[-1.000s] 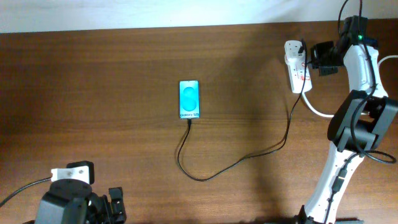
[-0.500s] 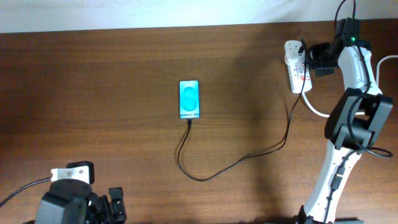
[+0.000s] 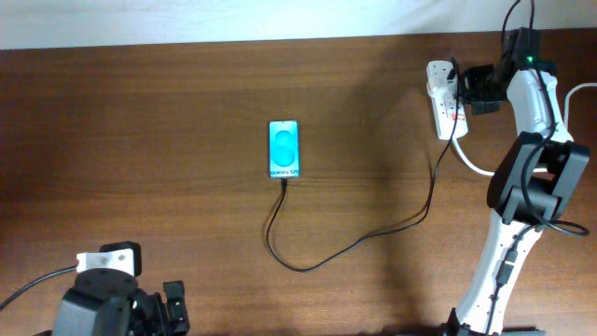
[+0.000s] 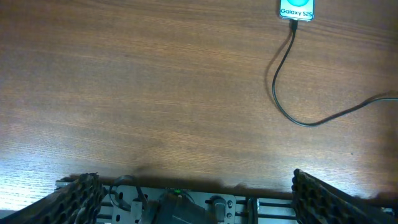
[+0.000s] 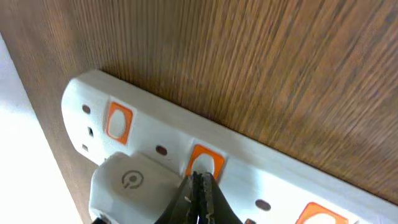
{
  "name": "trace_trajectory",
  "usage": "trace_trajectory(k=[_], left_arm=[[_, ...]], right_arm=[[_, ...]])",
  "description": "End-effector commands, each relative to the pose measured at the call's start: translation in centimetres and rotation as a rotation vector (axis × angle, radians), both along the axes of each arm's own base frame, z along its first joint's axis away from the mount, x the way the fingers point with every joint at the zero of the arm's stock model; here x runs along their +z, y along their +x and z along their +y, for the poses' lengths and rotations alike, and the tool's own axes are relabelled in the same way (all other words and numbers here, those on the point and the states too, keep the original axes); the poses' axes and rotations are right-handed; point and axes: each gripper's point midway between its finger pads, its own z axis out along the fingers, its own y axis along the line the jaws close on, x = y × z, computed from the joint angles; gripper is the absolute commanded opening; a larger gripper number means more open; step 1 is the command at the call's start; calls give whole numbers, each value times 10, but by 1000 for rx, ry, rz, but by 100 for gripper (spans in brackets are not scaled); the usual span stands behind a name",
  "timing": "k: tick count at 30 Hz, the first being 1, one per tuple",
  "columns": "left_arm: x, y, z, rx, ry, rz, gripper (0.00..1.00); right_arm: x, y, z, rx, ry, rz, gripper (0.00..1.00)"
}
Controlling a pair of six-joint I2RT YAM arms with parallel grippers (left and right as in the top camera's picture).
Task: Plug charger to phone and switch on socket
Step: 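Press down the orange switch beside the plug with the right gripper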
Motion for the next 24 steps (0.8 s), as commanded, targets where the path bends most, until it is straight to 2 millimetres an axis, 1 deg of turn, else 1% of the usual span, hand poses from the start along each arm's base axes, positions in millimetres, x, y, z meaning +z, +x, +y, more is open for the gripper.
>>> trace_trajectory(k=[1, 5, 9, 15, 18, 20, 23, 24], left_arm=[[0, -1, 1, 3, 0, -2, 99], [0, -1, 1, 3, 0, -2, 99], [0, -1, 1, 3, 0, -2, 99], [0, -1, 1, 3, 0, -2, 99], [0, -1, 1, 3, 0, -2, 99], [0, -1, 1, 3, 0, -2, 99], [0, -1, 1, 3, 0, -2, 99], [0, -1, 1, 3, 0, -3, 99]], right_arm=[[-3, 5, 23, 45, 54, -7, 4], [-4, 7, 17, 31, 20, -8, 4], [-5, 9, 16, 30, 11, -14, 4], [-31, 1, 18, 29, 29, 44, 4], [-42, -12, 17, -1, 28, 115, 4], [-47, -15, 16, -8, 28, 135, 4], [-64, -20, 18, -7, 38, 170, 4], [-66, -23, 19, -7, 41, 181, 4]])
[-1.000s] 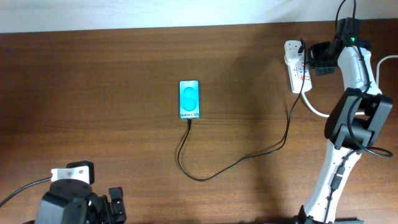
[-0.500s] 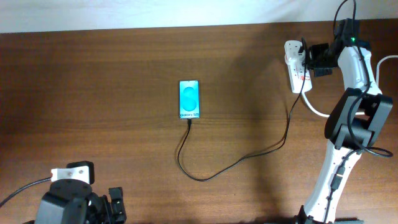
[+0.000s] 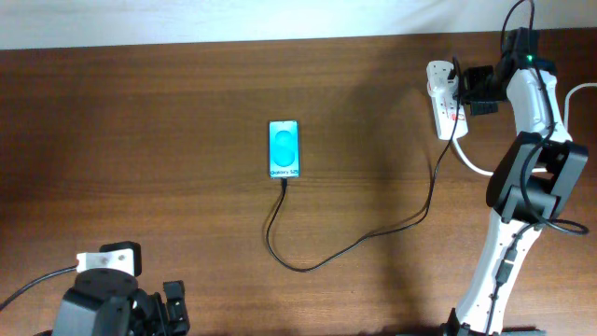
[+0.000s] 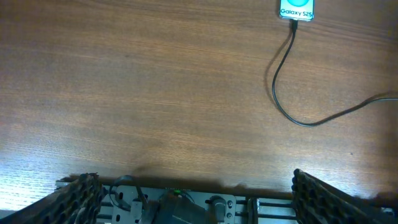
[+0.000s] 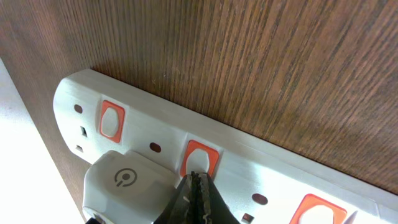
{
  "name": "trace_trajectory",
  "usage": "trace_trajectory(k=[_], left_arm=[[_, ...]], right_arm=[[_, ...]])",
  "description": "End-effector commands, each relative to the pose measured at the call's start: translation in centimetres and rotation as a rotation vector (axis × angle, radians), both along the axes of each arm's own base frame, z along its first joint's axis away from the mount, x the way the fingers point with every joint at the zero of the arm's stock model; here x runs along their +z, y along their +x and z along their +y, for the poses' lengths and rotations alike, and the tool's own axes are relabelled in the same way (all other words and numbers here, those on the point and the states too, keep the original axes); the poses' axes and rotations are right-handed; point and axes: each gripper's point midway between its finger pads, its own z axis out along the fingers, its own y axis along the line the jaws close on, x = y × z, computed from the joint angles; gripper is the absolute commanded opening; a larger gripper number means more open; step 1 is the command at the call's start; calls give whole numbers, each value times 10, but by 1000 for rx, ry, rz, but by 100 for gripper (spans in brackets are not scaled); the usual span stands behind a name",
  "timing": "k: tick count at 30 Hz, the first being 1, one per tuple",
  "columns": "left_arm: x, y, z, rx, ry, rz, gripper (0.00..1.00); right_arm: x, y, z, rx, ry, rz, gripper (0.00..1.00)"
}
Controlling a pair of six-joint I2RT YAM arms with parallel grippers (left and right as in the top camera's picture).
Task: Plug charger to phone and switch on socket
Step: 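Press down the orange switch beside the plug with the right gripper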
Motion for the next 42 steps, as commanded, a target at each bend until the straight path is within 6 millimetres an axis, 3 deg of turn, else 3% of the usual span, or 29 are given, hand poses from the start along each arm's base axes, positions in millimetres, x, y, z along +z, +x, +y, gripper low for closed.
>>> trace_trajectory(k=[1, 5, 13, 17, 23, 29, 42], left_arm=[[0, -1, 1, 3, 0, -2, 99], [0, -1, 1, 3, 0, -2, 99], [0, -1, 1, 3, 0, -2, 99], [0, -1, 1, 3, 0, -2, 100], [0, -1, 1, 3, 0, -2, 99], [0, -1, 1, 3, 0, -2, 99], [0, -1, 1, 3, 0, -2, 99]], right_arm=[[-62, -20, 16, 13, 18, 147, 4], [-59, -24, 20, 59, 27, 151, 4], [2, -23, -3, 43, -24, 67, 4], [8, -23, -6, 45, -26, 55, 4], [36, -8, -8, 71, -50, -28, 4], [47, 1, -11, 71, -60, -66, 4], [48, 8, -19, 57, -117, -88, 4]])
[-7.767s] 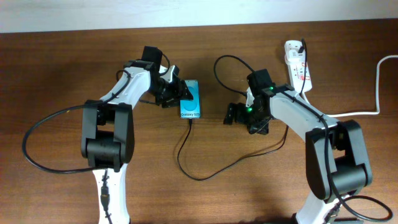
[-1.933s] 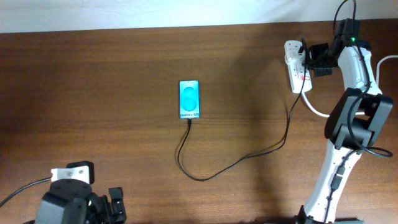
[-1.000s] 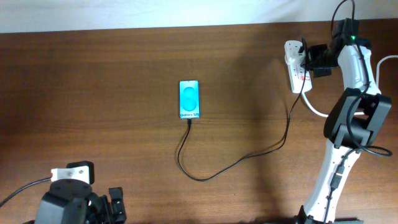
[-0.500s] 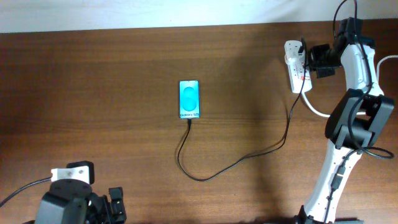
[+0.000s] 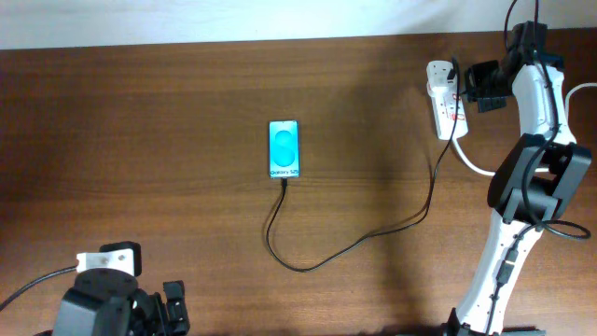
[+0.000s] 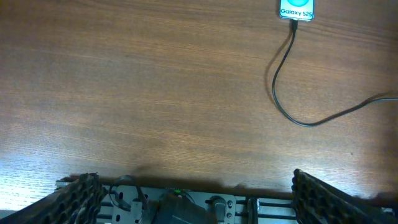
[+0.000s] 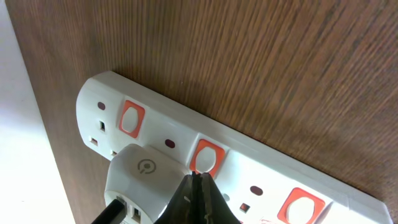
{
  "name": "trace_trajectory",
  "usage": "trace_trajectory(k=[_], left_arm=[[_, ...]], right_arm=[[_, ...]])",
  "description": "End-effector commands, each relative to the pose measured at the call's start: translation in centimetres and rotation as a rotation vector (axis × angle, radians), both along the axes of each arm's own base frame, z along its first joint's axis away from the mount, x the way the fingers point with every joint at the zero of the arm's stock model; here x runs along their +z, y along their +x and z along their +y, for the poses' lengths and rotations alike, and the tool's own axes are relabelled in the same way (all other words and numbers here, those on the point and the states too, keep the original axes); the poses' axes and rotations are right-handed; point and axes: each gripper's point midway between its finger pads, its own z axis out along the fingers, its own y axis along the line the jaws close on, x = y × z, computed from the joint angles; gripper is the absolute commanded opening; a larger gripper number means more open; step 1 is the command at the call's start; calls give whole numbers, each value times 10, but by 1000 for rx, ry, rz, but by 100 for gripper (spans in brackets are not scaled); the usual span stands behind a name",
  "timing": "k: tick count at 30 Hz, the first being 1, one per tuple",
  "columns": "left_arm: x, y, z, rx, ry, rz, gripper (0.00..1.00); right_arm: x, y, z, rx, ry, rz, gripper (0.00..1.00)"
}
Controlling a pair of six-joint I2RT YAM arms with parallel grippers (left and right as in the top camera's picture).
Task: Plug charger to phone and switch on socket
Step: 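Press down the orange switch beside the plug with the right gripper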
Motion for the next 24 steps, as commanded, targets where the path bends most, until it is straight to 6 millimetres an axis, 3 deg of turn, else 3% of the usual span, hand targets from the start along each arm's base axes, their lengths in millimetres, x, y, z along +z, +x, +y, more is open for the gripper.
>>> trace_trajectory(k=[1, 10, 15, 24], left_arm=[[0, -1, 1, 3, 0, -2, 100], [0, -1, 1, 3, 0, -2, 99], [0, -1, 1, 2, 1, -2, 99], [0, -1, 1, 3, 0, -2, 99]], right_arm=[[27, 8, -5, 6, -48, -57, 4], [12, 15, 7, 24, -83, -47, 4], [-8, 12, 10, 30, -63, -11, 4], [-20, 4, 12, 30, -60, 28, 4]])
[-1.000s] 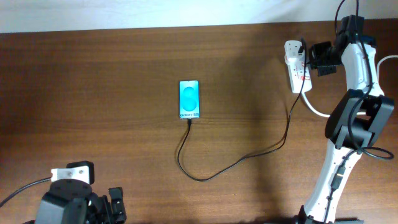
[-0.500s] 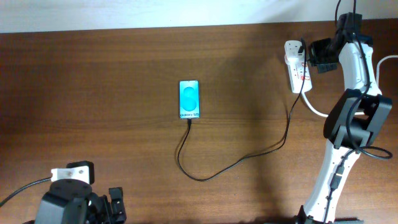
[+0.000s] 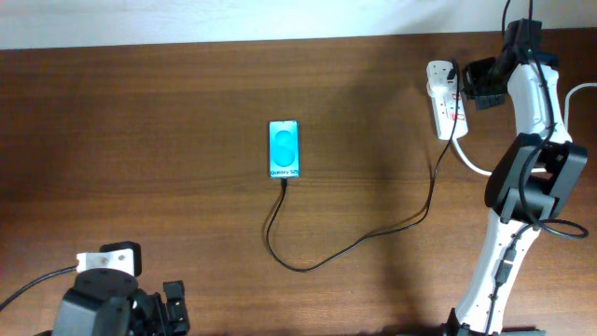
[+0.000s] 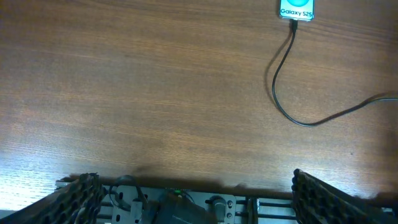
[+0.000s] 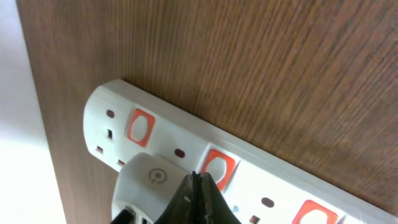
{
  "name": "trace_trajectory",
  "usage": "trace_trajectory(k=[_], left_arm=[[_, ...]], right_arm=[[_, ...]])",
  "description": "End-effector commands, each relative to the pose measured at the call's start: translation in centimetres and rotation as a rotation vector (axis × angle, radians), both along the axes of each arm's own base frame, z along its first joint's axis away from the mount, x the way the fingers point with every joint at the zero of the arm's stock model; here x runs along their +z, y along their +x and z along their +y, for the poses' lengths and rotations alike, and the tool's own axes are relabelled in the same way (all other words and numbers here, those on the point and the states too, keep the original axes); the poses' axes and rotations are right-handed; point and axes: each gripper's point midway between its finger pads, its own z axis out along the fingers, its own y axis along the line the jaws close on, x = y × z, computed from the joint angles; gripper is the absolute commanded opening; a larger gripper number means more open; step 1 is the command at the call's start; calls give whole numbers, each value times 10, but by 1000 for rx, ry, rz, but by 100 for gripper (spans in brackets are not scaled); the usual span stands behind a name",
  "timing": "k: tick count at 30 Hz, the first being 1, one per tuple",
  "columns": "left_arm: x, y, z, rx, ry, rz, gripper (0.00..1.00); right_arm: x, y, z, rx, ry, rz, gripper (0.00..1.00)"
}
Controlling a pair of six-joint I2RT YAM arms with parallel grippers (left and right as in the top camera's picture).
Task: Plug charger to phone and switch on socket
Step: 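Press down the orange switch beside the plug with the right gripper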
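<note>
The phone [image 3: 284,148] lies flat mid-table with its screen lit, and shows at the top edge of the left wrist view as phone [image 4: 296,9]. A black cable [image 3: 298,267] runs from its lower end in a loop to the white charger adapter [image 5: 152,180] plugged into the white power strip [image 3: 446,98]. My right gripper [image 5: 196,177] is shut with nothing in it. Its tips hang over the strip between the adapter and the second orange switch [image 5: 219,165]. My left gripper [image 4: 196,199] stands open at the near left table edge, far from everything.
The strip carries further orange switches [image 5: 141,126] and a white lead [image 3: 480,168] trailing off to the right. It lies at the far right by the table's back edge. The right arm [image 3: 522,187] rises along the right side.
The right wrist view has shifted a little. The shut tips now sit just left of the second switch, beside the adapter, instead of right below that switch. Left arm, phone and cable are unchanged.
At first my shut right tips were pressed at the second orange switch, close to the strip, and they stayed there at the following moment. Later the strip looked farther off, tips below the switch. Now they hover beside it. The phone stayed lit and cabled throughout.
</note>
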Motion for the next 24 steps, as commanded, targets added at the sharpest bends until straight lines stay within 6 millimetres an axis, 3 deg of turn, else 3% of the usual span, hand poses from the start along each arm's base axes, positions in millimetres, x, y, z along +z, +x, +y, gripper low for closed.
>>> trace_trajectory(k=[1, 5, 10, 13, 24], left_arm=[[0, -1, 1, 3, 0, -2, 99], [0, -1, 1, 3, 0, -2, 100], [0, -1, 1, 3, 0, -2, 99], [0, -1, 1, 3, 0, -2, 100], [0, -1, 1, 3, 0, -2, 99]], right_arm=[[-24, -5, 12, 29, 0, 48, 4], [-35, -6, 13, 30, 0, 47, 4], [-33, -1, 10, 26, -17, 26, 4], [-30, 2, 24, 62, 51, 5, 4], [-31, -1, 44, 57, 87, 33, 4]])
